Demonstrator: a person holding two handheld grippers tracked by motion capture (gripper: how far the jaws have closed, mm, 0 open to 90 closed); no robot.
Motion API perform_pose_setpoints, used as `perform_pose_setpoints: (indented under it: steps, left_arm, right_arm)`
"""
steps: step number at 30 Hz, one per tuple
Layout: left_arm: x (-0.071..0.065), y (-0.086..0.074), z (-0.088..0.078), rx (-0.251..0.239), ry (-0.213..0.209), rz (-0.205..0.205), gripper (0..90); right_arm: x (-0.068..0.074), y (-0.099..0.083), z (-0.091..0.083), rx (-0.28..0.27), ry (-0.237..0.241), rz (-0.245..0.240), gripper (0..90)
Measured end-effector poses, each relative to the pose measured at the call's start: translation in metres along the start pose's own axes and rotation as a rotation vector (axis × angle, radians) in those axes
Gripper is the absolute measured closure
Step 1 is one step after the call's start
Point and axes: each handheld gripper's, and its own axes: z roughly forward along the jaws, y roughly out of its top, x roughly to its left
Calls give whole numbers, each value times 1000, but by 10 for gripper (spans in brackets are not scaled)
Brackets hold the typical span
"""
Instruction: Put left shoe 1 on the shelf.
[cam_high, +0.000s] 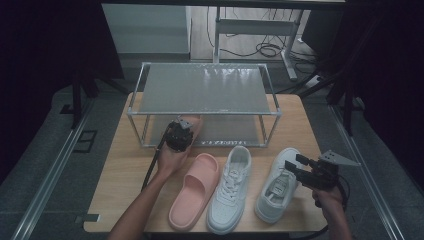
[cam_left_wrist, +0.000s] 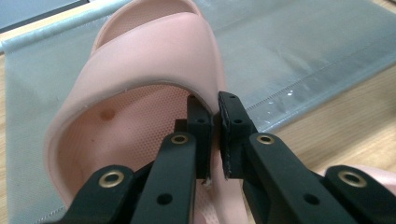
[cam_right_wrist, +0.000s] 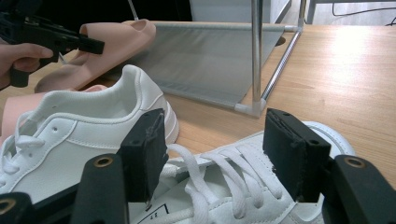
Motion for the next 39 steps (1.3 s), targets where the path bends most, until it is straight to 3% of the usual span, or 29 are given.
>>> perform_pose_setpoints:
  steps: [5, 11, 16, 20, 27, 31, 34, 39]
  left_arm:
    - [1, 0, 10, 7, 15, -21, 847]
    - [2, -2, 18, 38, 29, -4, 836]
    - [0, -3, 13, 47, 48, 2, 689]
    - [-2, -4, 2, 44, 25, -3, 583]
    - [-3, -8, -21, 35, -49, 0, 524]
    - [-4, -14, -34, 23, -82, 3, 549]
    - [-5, -19, -44, 8, -102, 10, 654]
    - [-6, -29, -57, -5, -101, 25, 797]
  right_arm:
    - [0, 0, 1, 4, 0, -1, 399]
    - [0, 0, 1, 3, 2, -3, 399]
    - [0, 0, 0, 2, 1, 1, 399]
    - [0, 0, -1, 2, 1, -1, 399]
    - [1, 0, 0, 3, 3, -3, 399]
    - [0, 0, -1, 0, 1, -2, 399]
    - [0, 1, -2, -2, 1, 1, 399]
    - [0, 1, -2, -3, 0, -2, 399]
